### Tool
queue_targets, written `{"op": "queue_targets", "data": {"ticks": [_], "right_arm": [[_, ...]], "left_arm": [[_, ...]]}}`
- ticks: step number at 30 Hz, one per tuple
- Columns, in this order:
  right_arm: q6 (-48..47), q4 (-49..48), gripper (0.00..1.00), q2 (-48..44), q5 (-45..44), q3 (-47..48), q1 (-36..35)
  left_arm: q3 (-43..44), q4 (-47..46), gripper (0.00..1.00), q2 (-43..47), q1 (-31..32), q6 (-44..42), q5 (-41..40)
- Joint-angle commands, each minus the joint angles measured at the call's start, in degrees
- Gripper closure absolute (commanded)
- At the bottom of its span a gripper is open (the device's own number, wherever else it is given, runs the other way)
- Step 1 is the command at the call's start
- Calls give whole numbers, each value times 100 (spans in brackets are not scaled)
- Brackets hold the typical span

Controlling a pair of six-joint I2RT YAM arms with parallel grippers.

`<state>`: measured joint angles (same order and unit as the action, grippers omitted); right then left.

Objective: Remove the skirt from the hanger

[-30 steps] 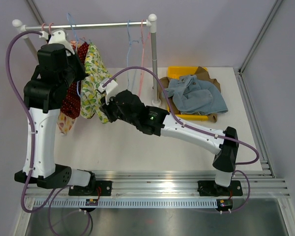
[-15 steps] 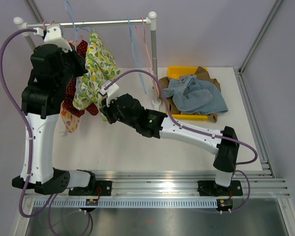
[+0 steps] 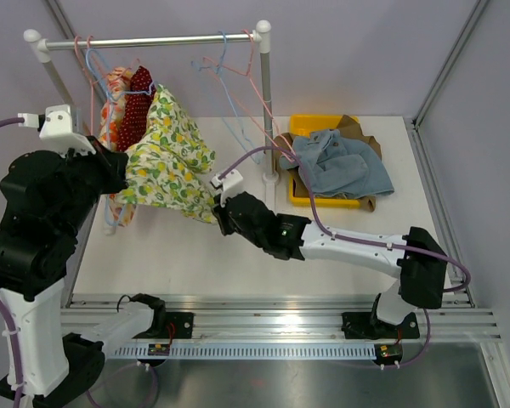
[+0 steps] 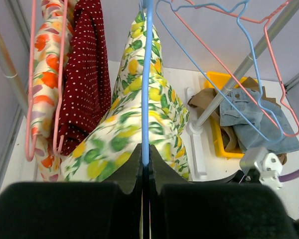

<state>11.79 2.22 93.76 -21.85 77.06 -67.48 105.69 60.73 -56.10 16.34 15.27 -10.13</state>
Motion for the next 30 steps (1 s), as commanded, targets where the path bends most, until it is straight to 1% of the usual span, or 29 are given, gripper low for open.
{"op": "queue_targets", "data": {"ticks": [1,2,5,9,11,12,14,15,17,18,20,21,22,24,25,26,27,28,30], "right_arm": [[876,-54,100,-348,-478,-1023,-10],[1112,-90,100,-410,-505,-1444,-10],[1430,-20,100,-577,-627,-1974,-28],[1694,454,100,-981,-1110,-2282,-19],[1843,831,100,-1455,-1593,-2440,-19],[1896,1155,100,-1848,-1951,-2485,-19],[2020,1499,100,-2316,-2340,-2555,-19],[2081,1901,100,-2849,-2820,-2538,-19],[2064,2185,100,-3492,-3332,-2538,-19],[1977,2299,100,-4148,-3813,-2529,-19],[1101,2013,100,-4750,-4168,-2511,-19],[627,1462,100,-5196,-4379,-2503,-11],[-291,1187,100,-5340,-4477,-2416,-10],[-1140,468,100,-5377,-4635,-2205,7],[-1927,298,100,-5290,-4618,-1882,16],[-2126,271,100,-5149,-4566,-1626,42],[-2207,592,100,-4783,-4461,-1319,68],[-2242,813,100,-4579,-4390,-672,86],[-2426,930,100,-4070,-4180,-132,200]], "left_arm": [[539,-396,100,-243,10,-191,-341],[793,-352,100,-314,10,-191,-340],[1189,-246,100,-524,10,-164,-297],[1104,-272,100,-490,10,-129,-226],[980,-255,100,-429,10,-173,-244],[875,-228,100,-359,10,-173,-244],[761,-219,100,-288,10,-199,-209],[612,-219,100,-210,10,-200,-191],[453,-228,100,-130,10,-200,-200],[305,-263,100,-60,10,-200,-200],[154,-298,100,11,10,-182,-191],[102,-325,100,28,10,-173,-182],[-38,-351,100,81,10,-164,-174],[-153,-447,100,125,10,-129,-147],[-241,-465,100,134,10,-121,-147],[-303,-526,100,151,10,-94,-112],[-347,-553,100,143,10,-94,-103],[-373,-562,100,151,10,-94,-94],[-453,-606,100,125,10,-112,-77]]}}
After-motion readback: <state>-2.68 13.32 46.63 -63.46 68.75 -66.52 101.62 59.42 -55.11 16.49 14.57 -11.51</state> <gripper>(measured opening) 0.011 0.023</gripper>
